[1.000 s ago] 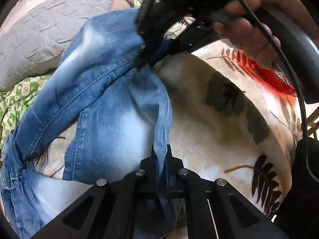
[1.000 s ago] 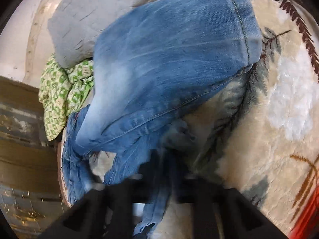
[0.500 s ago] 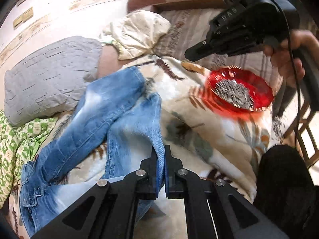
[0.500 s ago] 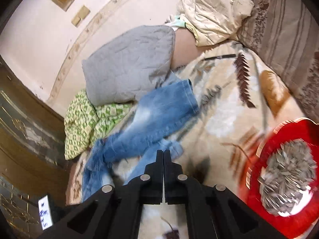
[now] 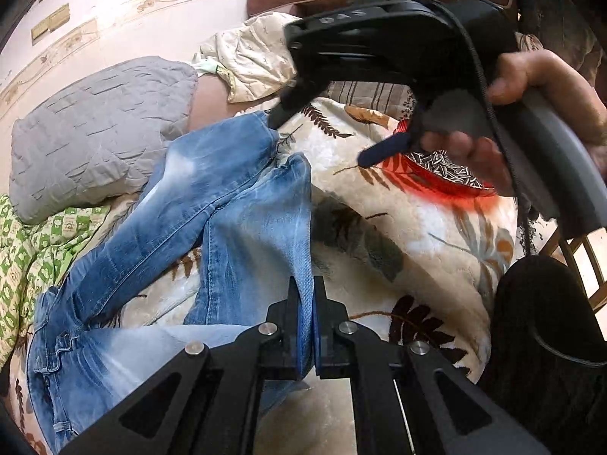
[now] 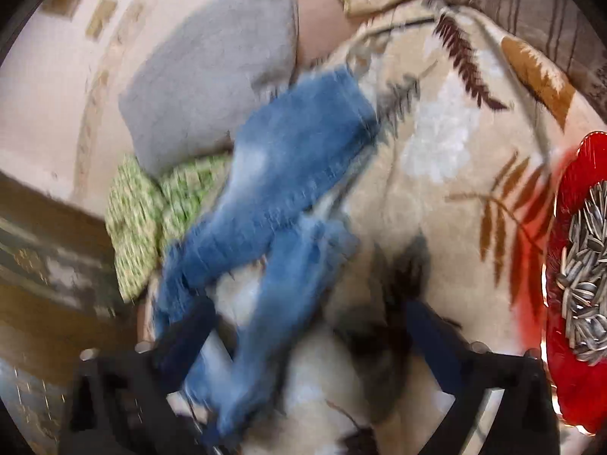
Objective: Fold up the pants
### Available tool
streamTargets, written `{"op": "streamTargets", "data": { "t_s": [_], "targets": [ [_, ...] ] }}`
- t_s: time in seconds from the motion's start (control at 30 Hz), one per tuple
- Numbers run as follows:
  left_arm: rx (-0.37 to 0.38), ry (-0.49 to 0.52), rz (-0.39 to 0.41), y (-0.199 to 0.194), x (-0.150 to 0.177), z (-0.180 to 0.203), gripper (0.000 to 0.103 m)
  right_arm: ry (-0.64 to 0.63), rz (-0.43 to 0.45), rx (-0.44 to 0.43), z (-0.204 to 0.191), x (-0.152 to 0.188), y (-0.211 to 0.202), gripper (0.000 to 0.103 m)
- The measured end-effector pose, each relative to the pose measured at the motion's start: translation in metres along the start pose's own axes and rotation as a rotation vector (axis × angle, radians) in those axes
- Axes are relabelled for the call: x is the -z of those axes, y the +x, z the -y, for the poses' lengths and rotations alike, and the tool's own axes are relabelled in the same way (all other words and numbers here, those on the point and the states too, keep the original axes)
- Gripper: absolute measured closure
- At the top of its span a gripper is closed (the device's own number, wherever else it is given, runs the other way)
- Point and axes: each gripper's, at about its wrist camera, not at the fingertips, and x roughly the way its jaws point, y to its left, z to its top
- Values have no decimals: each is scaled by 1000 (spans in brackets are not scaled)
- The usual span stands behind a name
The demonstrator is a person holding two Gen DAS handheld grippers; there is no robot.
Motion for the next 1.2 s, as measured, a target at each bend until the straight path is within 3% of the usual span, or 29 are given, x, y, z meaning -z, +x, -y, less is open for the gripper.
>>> {"op": "streamTargets", "data": {
  "t_s": [0.2,0.27,0.3,0.33,0.37,0.53,0.73,0.87,1.0,1.13,1.17,1.2],
  "targets": [
    [-7,-14,6,-1,3,1,99,58,-13,-8,-2,-16,25,1],
    [-9,-17,11,-2,5,0,99,57,-19,-21,-5,-20,38,8],
    [-12,-20,12,-2,6,-1,99,50,-17,-18,-7,-21,43,34],
    [-12,-22,10,-2,7,-1,99,32,-19,6,-9,-21,47,52],
    [-13,-22,10,-3,8,-2,99,-4,-24,44,-12,-22,52,88],
    [-4,10,37,-10,7,2,99,-100,-15,44,-21,-13,46,90],
    [10,51,65,-7,-4,14,99,-144,149,50,-18,-2,-32,91],
    [37,64,-2,18,-3,19,99,-126,254,105,1,22,-81,91],
    [56,112,-94,44,7,31,99,-77,217,188,32,41,-77,91],
    [70,91,-170,65,16,29,95,-42,160,221,48,46,-70,86],
    [79,76,-171,66,17,28,91,-48,151,243,46,45,-71,85],
    [74,61,-173,65,17,27,82,-59,143,272,43,44,-71,76]
  ]
}}
